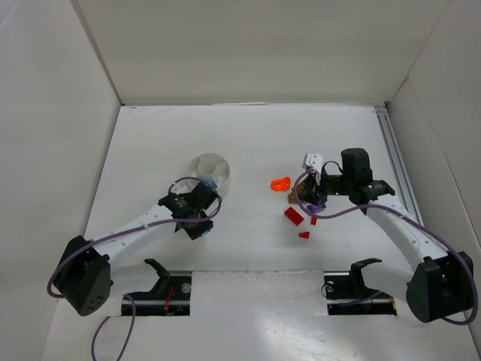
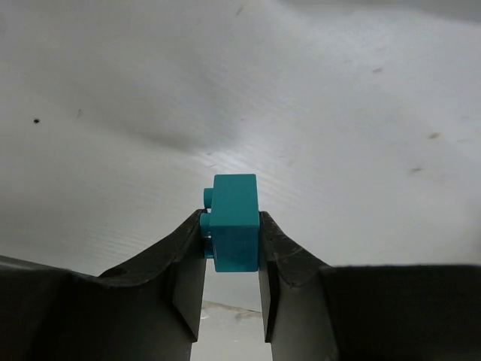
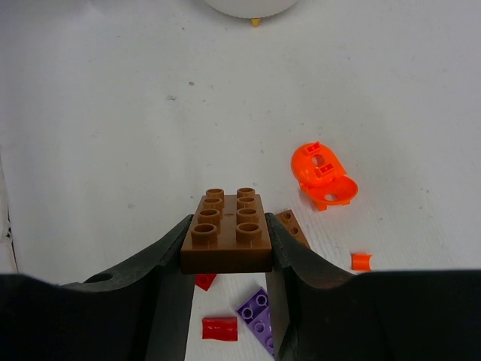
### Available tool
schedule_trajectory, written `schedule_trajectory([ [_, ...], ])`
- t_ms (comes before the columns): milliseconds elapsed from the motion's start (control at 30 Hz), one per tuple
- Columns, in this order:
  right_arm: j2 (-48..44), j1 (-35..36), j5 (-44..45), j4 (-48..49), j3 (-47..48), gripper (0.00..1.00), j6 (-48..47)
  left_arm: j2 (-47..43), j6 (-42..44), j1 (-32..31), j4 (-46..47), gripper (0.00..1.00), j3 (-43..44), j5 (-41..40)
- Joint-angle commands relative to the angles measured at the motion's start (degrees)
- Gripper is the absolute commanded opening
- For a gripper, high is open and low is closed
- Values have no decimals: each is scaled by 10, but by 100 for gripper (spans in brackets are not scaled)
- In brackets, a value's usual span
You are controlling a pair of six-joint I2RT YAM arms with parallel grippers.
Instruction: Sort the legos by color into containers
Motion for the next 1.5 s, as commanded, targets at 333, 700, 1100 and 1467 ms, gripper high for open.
schedule_trajectory([
  [333, -12, 5, -6, -4, 21, 21, -10, 18, 139, 59, 121, 17, 199, -156],
  [700, -7, -6, 5, -17, 32, 21, -15, 47, 180, 118, 174, 17, 190, -114],
  [1100, -7, -11, 17, -27, 32, 21, -21, 59, 200, 139, 231, 19, 154, -81],
  [1467, 10, -11, 22, -27, 37, 21, -21, 53, 177, 139, 219, 23, 118, -80],
])
